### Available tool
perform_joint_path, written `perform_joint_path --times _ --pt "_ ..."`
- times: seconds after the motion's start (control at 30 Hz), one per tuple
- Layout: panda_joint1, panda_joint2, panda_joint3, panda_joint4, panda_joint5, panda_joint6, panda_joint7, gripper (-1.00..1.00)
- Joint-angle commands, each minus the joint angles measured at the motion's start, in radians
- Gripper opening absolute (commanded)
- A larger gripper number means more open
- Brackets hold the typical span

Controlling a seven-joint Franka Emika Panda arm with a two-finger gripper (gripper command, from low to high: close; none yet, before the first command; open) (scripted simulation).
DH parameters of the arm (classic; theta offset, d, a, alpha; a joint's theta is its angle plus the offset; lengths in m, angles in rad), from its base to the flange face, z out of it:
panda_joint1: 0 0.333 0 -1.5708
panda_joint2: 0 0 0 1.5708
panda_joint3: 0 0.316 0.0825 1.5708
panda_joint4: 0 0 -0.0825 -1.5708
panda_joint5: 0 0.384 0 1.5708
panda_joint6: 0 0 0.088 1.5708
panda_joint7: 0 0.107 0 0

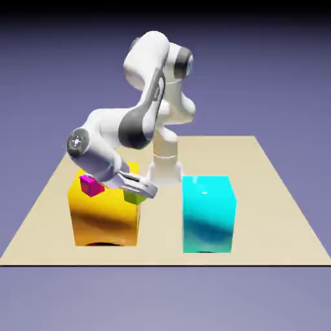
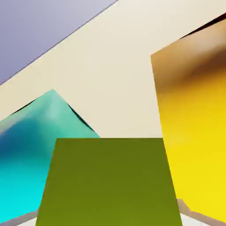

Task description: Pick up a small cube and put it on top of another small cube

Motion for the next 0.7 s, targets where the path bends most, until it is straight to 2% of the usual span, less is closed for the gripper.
perform_joint_path --times 0.0,0.3,0.4,0.6,0.63,0.67 --pt "-0.005 -0.036 -0.006 -0.023 -0.026 -0.012 -0.009 -1.00" --pt "-0.154 -0.362 -0.128 -0.290 -0.311 -0.103 -0.133 -1.00" --pt "-0.178 -0.392 -0.148 -0.300 -0.334 -0.093 -0.101 -1.00" --pt "-0.180 -0.447 -0.144 -0.506 -0.354 0.067 -0.077 -1.00" --pt "-0.180 -0.447 -0.144 -0.506 -0.354 0.067 -0.077 1.00" --pt "-0.180 -0.447 -0.144 -0.506 -0.354 0.067 -0.077 1.00"
